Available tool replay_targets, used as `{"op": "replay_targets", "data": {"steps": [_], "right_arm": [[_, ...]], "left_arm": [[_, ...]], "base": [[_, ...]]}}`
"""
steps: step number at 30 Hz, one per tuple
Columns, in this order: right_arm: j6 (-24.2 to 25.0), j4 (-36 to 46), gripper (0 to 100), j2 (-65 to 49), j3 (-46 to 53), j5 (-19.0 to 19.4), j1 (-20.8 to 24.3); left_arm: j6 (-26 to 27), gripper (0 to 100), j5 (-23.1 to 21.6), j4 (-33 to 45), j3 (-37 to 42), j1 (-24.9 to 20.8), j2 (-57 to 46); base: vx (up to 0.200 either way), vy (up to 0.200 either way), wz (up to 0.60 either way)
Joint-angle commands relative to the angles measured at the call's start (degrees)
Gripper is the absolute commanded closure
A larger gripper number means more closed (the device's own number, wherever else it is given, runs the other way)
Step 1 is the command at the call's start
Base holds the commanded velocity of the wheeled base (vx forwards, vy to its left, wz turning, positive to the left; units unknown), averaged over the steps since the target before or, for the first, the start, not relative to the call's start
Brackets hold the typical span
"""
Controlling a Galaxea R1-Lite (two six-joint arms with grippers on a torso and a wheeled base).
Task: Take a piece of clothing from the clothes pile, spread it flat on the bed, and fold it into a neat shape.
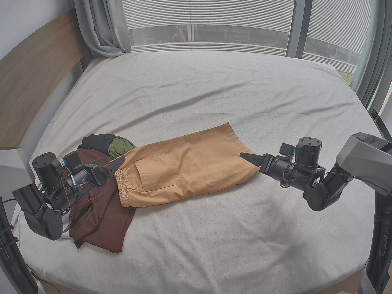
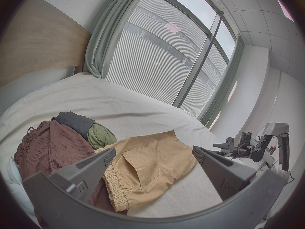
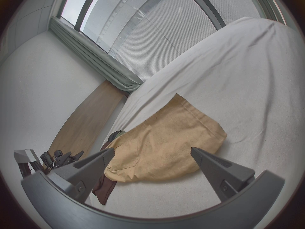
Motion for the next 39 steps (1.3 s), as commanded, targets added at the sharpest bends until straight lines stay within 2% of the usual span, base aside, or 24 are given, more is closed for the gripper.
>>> {"op": "replay_targets", "data": {"steps": [1,26,39], "right_arm": [[0.9,0.0,0,4.3,-1.2,-0.1,0.3],[1.2,0.1,0,12.2,-4.3,-1.3,1.6],[1.2,0.3,0,16.7,-8.4,-3.2,3.7]], "left_arm": [[-0.1,0,0.0,0.0,-0.1,0.0,0.6],[-0.3,0,-0.2,0.0,0.1,0.6,0.7],[-0.2,0,-0.2,0.0,0.3,0.5,1.7]], "base": [[0.000,0.000,0.00],[0.000,0.000,0.00],[0.000,0.000,0.00]]}}
